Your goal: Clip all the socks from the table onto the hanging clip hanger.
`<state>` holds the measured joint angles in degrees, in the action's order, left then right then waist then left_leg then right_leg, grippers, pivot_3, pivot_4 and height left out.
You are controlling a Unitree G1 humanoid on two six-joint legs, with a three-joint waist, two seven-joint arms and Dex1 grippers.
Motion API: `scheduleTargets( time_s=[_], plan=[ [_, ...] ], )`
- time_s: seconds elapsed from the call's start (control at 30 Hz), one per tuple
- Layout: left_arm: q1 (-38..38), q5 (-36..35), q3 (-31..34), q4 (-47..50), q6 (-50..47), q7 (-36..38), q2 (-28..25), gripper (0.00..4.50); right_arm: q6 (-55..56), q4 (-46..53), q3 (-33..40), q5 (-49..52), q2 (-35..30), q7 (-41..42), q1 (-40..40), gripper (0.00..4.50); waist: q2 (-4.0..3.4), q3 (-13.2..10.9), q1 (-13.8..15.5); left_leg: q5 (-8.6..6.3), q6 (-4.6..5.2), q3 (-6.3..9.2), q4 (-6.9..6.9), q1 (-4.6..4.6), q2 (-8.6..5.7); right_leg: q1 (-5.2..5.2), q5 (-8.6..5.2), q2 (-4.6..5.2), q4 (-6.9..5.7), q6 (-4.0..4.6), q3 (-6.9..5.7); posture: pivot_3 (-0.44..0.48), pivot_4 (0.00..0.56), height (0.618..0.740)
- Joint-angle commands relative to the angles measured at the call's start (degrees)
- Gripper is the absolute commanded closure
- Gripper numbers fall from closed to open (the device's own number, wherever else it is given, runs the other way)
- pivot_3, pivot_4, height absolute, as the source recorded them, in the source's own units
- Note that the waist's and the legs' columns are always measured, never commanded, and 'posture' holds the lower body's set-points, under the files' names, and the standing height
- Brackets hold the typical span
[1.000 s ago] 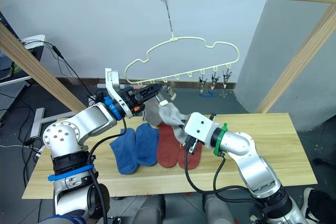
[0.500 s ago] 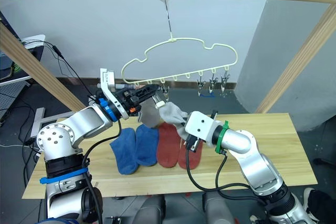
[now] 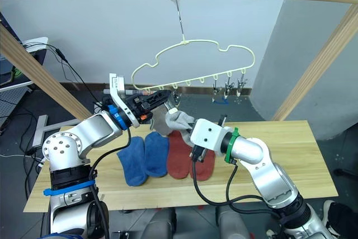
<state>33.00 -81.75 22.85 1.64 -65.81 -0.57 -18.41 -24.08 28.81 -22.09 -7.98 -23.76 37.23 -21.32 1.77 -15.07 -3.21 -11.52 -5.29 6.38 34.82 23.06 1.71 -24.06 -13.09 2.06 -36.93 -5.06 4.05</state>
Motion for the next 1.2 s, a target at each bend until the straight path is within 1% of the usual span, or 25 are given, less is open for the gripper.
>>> scheduleTargets(
  time_s=[0.03,0.17,0.2,0.23,0.4,0.6,0.7,0.73,0.8,0.87,0.93,1.0,1.03,1.1,1.13,1.2],
  plan=[
    [-1.3,-0.3,-1.0,0.8,-0.1,0.1,-1.1,4.50,0.9,0.9,-0.1,-0.8,0.3,-0.7,-0.9,4.49,0.00,0.0,0.0,0.00,0.00,0.00,0.00,0.00,0.00,0.00,0.00,0.00,0.00,0.00,0.00,0.010,0.230,0.740],
    [-1.6,-0.2,-1.3,1.4,0.4,0.8,-1.5,4.50,0.5,0.6,0.0,-1.0,0.7,-0.8,-1.3,4.49,0.00,0.0,0.0,0.00,0.00,0.00,-0.01,0.00,0.00,-0.01,0.00,0.00,0.01,0.00,0.00,0.010,0.230,0.740],
    [-1.9,-0.5,-1.3,1.7,0.3,0.8,-1.6,3.83,0.5,0.7,0.1,-1.0,0.7,-0.8,-1.2,4.50,0.00,0.0,0.0,0.00,0.00,0.00,-0.01,0.00,0.00,-0.01,0.00,0.00,0.00,0.01,0.00,0.016,0.231,0.740],
    [-2.0,-0.7,-1.4,2.0,0.3,0.9,-1.6,3.58,0.5,0.8,0.2,-0.9,0.6,-0.8,-1.1,4.50,0.00,0.0,0.0,0.00,0.00,0.00,-0.02,0.00,0.00,-0.01,0.00,0.00,0.00,0.01,0.00,0.016,0.231,0.740],
    [-2.6,-1.2,-1.7,2.1,1.0,0.6,-2.2,1.89,0.4,0.2,0.4,-1.0,0.8,-0.9,-1.3,4.50,0.01,0.0,0.3,0.00,0.00,0.02,-0.01,0.07,0.00,-0.05,0.00,0.00,0.01,0.01,-0.01,0.021,0.232,0.740],
    [-3.5,-3.3,-0.6,3.1,0.9,0.0,-4.1,0.02,0.4,-2.3,0.6,-0.6,2.4,-1.9,-1.2,4.50,0.01,0.0,0.5,0.00,0.00,0.02,-0.01,0.09,0.00,-0.07,-0.01,0.00,0.02,0.03,-0.01,0.029,0.232,0.740],
    [-4.8,-6.8,0.4,4.5,0.7,-1.2,-5.9,0.02,0.4,-5.2,1.2,0.3,4.6,-3.1,-1.2,4.50,0.01,0.0,0.5,0.00,0.00,0.02,-0.03,0.09,0.01,-0.10,-0.02,0.00,0.01,0.03,-0.01,0.045,0.232,0.740],
    [-6.1,-9.1,0.9,5.8,0.4,-1.8,-7.2,0.02,0.2,-7.3,1.7,1.3,6.3,-3.8,-1.2,4.50,0.01,0.0,0.5,0.00,0.00,0.02,-0.04,0.09,0.01,-0.10,-0.02,0.00,0.00,0.03,-0.01,0.045,0.232,0.740],
    [-10.1,-13.1,1.8,9.7,-1.3,-1.7,-12.0,0.02,-0.1,-13.5,3.5,4.4,11.2,-5.7,-2.3,4.50,0.08,0.0,0.1,0.00,0.00,0.02,-0.08,0.08,0.04,-0.12,-0.02,0.00,-0.01,0.04,0.00,0.057,0.233,0.740],
    [-13.3,-14.2,1.7,13.5,-2.2,-0.2,-16.7,0.02,1.4,-19.9,4.4,5.4,14.7,-6.9,-4.5,4.50,0.09,-0.1,0.1,0.00,0.00,0.01,-0.13,0.07,0.09,-0.15,-0.03,-0.01,-0.05,0.08,-0.01,0.084,0.235,0.740],
    [-15.2,-11.1,0.6,17.1,-1.4,1.8,-20.0,0.00,1.5,-24.0,5.5,7.4,17.4,-6.8,-6.0,3.91,0.08,-0.1,0.8,0.00,0.00,0.03,-0.14,0.07,0.08,-0.16,-0.20,-0.01,-0.06,0.38,-0.02,0.096,0.234,0.740],
    [-16.5,-7.6,-0.3,20.2,0.2,3.8,-21.8,0.00,2.0,-27.3,6.1,8.5,18.8,-6.5,-6.7,3.28,0.08,-0.1,1.7,0.00,0.00,0.03,-0.13,0.09,0.06,-0.15,-0.23,-0.01,-0.02,0.42,-0.03,0.106,0.235,0.740],
    [-16.8,-5.6,-0.7,21.3,1.4,4.4,-22.2,0.00,2.5,-28.7,6.2,8.6,19.1,-6.5,-6.9,2.97,0.08,-0.1,2.0,0.00,-0.01,0.03,-0.13,0.09,0.06,-0.14,-0.23,-0.01,0.00,0.44,-0.04,0.116,0.235,0.740],
    [-17.2,-3.1,-1.5,22.3,3.0,5.3,-22.4,0.00,3.4,-30.2,6.4,8.6,19.1,-6.3,-7.2,2.17,0.07,-0.1,2.6,0.00,-0.01,0.02,-0.13,0.13,0.03,-0.14,-0.23,0.01,0.06,0.44,-0.03,0.129,0.236,0.740],
    [-17.3,-1.1,-2.1,23.2,4.2,5.8,-22.2,0.00,3.3,-30.8,6.6,9.1,19.2,-6.0,-7.1,1.88,0.07,-0.1,2.9,0.00,-0.01,0.02,-0.13,0.14,0.03,-0.14,-0.24,0.01,0.07,0.44,-0.04,0.136,0.236,0.740],
    [-17.6,7.9,-5.2,26.8,8.3,8.5,-23.1,0.00,0.4,-30.7,8.2,11.5,20.0,-5.7,-6.3,1.18,0.07,-0.1,3.3,0.00,-0.01,0.02,-0.14,0.18,0.03,-0.18,-0.25,0.02,0.08,0.46,-0.04,0.139,0.238,0.740]
  ],
)
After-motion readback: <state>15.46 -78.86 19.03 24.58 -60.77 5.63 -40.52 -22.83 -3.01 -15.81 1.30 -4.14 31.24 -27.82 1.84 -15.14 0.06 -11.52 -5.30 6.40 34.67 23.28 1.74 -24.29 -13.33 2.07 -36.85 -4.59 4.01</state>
